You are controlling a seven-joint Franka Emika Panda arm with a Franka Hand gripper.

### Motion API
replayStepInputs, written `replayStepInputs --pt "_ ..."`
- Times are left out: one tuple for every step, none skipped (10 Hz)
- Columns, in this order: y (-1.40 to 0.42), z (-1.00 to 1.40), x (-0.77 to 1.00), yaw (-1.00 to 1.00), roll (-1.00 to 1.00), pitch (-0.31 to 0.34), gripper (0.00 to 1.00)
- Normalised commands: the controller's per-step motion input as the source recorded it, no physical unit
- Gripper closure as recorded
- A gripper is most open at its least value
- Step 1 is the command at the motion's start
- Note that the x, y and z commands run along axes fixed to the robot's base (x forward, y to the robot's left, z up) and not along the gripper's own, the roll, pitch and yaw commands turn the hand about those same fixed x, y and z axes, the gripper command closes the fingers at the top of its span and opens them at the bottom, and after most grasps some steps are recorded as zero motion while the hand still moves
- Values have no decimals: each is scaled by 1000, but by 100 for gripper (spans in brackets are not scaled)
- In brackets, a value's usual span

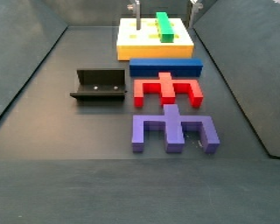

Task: Pick up the blue object. Move up. Move to above the board. Insert the blue object.
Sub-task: Pick up the blue object.

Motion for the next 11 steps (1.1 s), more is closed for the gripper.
replayStepInputs --pt "-3 -197 251 -686 -101 -114 0" --pt "0 -243 31 -1000 -83 -103 0" --pt "-89 -180 129 -871 -49 -114 0" --pt "-237 -209 191 -774 -16 -100 0" --pt "-546 -237 114 -651 7 -117 0" --pt "-740 -177 97 -503 109 -137 0" --pt "-731 -151 97 -517 97 -117 0" --pt "-671 -197 94 -594 93 -90 0" --pt "-589 -229 109 -651 93 -104 0" --pt "-311 -269 111 -846 21 -60 0" --pt "-117 -351 23 -949 0 -141 0"
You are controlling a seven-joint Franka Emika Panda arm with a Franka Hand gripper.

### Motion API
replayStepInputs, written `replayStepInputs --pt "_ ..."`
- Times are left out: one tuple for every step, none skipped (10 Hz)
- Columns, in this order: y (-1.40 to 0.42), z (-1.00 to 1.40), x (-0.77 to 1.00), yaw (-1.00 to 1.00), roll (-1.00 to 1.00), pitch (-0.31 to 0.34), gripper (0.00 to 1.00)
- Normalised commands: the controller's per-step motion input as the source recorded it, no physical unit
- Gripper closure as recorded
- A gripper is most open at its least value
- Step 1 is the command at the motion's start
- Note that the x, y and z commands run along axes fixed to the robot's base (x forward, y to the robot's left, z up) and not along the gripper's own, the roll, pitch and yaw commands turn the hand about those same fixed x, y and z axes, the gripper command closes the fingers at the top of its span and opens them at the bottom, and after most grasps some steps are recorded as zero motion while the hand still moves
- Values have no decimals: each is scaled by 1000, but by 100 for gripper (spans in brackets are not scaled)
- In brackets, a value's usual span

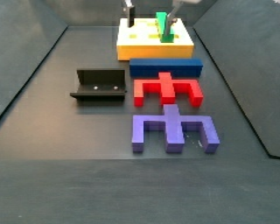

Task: Pick up the blue object. Move up. Move to above the board. Insert the blue object.
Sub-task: Pick up the blue object.

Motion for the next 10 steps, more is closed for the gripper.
replayStepInputs --pt "-97 -474 0 -903 -31 -239 0" --pt "0 -406 0 -911 -173 -294 0" --pt "0 -409 3 -880 -200 -269 0" --pt "0 -409 0 -883 -199 -270 0" --pt "0 -383 43 -851 -226 -253 0" --pt "0 -366 0 -840 -213 -274 0" --pt "-120 -351 0 -826 -174 -317 0" --pt "-149 -331 0 -809 -163 -304 0" --pt "-249 -257 0 -774 -117 -251 0" --pt "-317 -174 14 -720 -90 -213 0"
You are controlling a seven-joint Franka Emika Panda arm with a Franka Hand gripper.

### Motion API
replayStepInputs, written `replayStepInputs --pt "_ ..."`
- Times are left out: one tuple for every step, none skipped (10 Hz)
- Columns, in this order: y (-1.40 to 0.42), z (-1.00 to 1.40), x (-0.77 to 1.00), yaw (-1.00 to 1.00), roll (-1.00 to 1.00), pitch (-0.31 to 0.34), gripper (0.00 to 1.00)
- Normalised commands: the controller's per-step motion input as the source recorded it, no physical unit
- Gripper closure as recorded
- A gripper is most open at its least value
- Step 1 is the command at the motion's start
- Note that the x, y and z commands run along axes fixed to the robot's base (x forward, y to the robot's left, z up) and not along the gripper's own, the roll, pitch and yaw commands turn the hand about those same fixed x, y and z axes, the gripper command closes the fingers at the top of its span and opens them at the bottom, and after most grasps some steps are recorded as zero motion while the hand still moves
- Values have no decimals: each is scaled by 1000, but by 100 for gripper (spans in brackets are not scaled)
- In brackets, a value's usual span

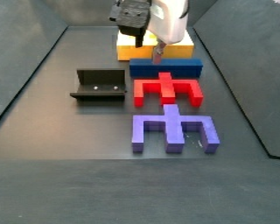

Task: Pick up the blue object. Move up. Move to above the board. Insert the blue object.
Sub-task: Pick up the blue object.

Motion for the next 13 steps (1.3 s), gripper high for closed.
replayStepInputs --pt "-309 -166 14 -729 -89 -209 0" --pt "-274 -143 0 -754 -67 -207 0" --pt "-91 -94 -51 -734 -19 -184 0" --pt "0 -166 -200 -680 -4 -194 0" --pt "0 -206 -177 -691 -31 -214 0" --pt "-6 -169 0 -720 -67 -191 0" --pt "0 -200 209 -531 -76 -116 0" --pt "0 -340 194 -317 -46 -109 0" --pt "-51 -403 251 -297 -24 -83 0" --pt "-57 -391 249 -317 0 -59 0" --pt "-54 -283 191 -260 0 -9 0" --pt "0 -134 29 -111 0 0 0" --pt "0 -57 0 -114 21 0 0"
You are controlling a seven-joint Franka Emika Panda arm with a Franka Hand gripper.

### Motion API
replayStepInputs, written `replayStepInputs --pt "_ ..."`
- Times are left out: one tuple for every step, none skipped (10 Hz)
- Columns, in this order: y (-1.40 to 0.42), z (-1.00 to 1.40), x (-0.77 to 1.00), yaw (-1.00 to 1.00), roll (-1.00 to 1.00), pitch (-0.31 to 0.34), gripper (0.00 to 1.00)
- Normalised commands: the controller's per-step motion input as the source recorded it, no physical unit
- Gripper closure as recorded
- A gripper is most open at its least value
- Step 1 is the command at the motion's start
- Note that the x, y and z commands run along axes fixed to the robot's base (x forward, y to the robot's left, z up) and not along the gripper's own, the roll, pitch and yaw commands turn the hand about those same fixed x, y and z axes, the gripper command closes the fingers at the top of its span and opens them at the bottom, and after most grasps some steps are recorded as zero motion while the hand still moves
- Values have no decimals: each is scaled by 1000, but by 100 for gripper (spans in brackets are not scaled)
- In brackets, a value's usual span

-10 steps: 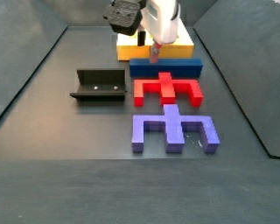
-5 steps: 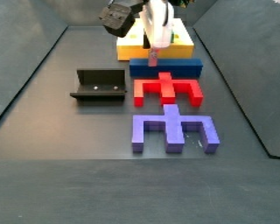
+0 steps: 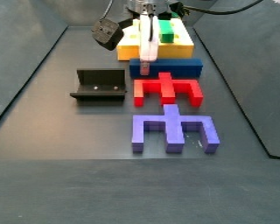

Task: Pick up the blue object. Move up. Move to above the board. Insert the blue object.
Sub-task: Pick up the blue object.

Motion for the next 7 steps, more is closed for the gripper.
replayStepInputs --pt "0 0 -77 -157 7 0 0" --pt "0 -37 -80 -94 4 -14 0" --pt "186 0 0 0 -19 0 0" --pt "-46 -191 0 -86 159 194 0" --pt "-11 -194 -31 -180 80 231 0" --pt "-66 -260 0 -106 9 156 0" --pt "-186 -231 0 -100 0 179 0"
